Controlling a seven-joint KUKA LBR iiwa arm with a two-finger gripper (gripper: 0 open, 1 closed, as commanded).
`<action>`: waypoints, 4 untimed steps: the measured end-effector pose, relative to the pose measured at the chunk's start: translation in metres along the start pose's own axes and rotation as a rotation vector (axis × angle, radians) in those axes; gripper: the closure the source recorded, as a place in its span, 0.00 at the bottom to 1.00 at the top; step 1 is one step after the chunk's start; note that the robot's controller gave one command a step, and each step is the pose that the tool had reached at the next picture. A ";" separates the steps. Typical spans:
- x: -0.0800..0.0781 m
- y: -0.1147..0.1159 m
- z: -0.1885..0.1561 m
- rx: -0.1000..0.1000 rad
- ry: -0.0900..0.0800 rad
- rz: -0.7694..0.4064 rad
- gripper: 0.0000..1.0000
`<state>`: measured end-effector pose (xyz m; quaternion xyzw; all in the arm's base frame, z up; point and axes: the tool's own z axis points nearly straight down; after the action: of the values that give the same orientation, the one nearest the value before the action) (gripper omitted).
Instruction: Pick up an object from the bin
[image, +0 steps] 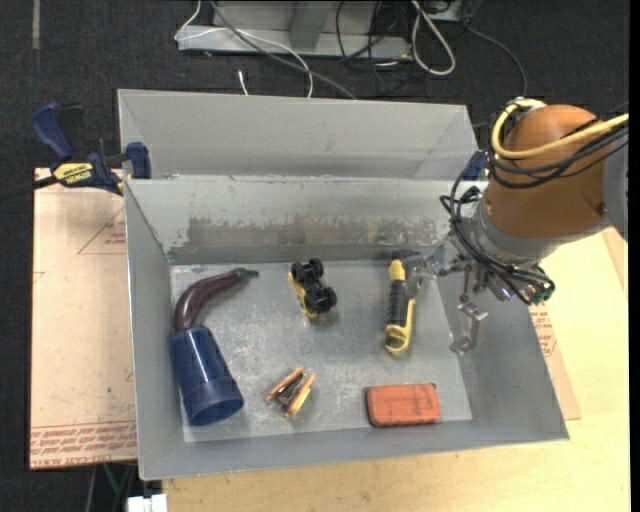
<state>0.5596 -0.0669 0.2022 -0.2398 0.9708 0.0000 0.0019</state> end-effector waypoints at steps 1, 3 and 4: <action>-0.018 -0.022 0.029 0.001 -0.003 0.144 0.00; -0.057 -0.003 0.135 -0.004 -0.001 -0.142 0.00; -0.069 -0.025 0.095 0.014 -0.016 -0.508 0.00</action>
Offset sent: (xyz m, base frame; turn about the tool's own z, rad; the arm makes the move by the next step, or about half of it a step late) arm 0.0406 -0.0047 -0.0418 -0.2789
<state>0.6328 -0.0563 0.1076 -0.4762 0.8793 -0.0056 0.0110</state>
